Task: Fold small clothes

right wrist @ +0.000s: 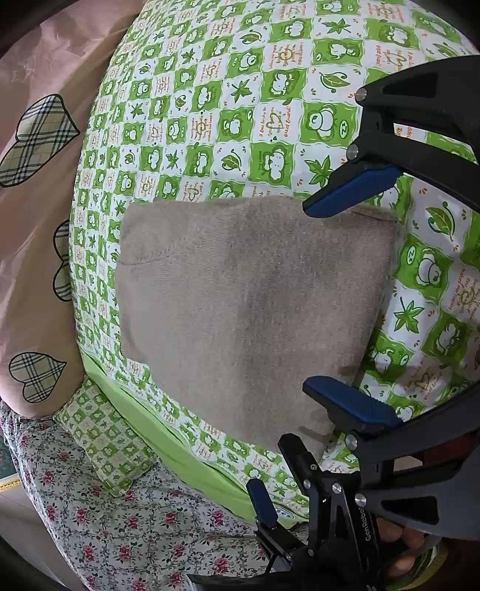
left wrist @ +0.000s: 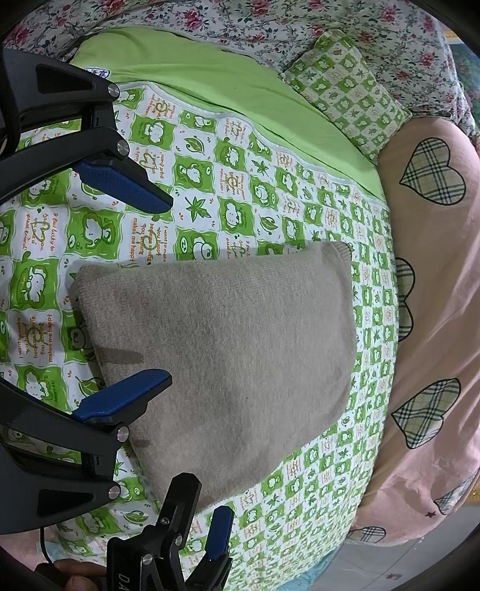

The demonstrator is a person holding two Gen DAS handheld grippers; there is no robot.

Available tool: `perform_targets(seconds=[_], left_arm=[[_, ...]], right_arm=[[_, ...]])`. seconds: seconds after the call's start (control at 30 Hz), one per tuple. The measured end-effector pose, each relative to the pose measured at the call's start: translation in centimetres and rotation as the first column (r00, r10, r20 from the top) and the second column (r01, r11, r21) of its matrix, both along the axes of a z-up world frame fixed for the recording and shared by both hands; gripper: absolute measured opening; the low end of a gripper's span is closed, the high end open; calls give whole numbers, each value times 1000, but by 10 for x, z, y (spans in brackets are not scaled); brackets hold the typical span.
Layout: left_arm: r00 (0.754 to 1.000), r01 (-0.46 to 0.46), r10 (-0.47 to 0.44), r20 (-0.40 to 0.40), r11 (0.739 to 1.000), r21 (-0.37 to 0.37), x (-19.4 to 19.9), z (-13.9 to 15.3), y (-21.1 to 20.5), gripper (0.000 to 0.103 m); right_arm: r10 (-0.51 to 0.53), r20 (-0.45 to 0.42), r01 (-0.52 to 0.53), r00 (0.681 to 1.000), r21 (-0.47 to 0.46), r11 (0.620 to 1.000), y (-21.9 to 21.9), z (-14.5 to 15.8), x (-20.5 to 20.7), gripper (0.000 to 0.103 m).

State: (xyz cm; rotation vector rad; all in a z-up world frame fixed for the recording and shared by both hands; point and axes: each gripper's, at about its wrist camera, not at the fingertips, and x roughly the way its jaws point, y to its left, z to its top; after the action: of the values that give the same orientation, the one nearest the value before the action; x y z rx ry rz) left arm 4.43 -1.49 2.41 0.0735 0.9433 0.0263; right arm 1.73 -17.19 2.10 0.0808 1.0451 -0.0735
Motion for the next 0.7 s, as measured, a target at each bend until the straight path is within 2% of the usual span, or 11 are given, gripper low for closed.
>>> perform_targets(seconds=[0.7], left_arm=[[999, -4, 3, 34, 1000, 18, 7, 7, 7, 87]], right_arm=[[-17, 37, 17, 999, 0, 1000, -3, 16, 10, 88]])
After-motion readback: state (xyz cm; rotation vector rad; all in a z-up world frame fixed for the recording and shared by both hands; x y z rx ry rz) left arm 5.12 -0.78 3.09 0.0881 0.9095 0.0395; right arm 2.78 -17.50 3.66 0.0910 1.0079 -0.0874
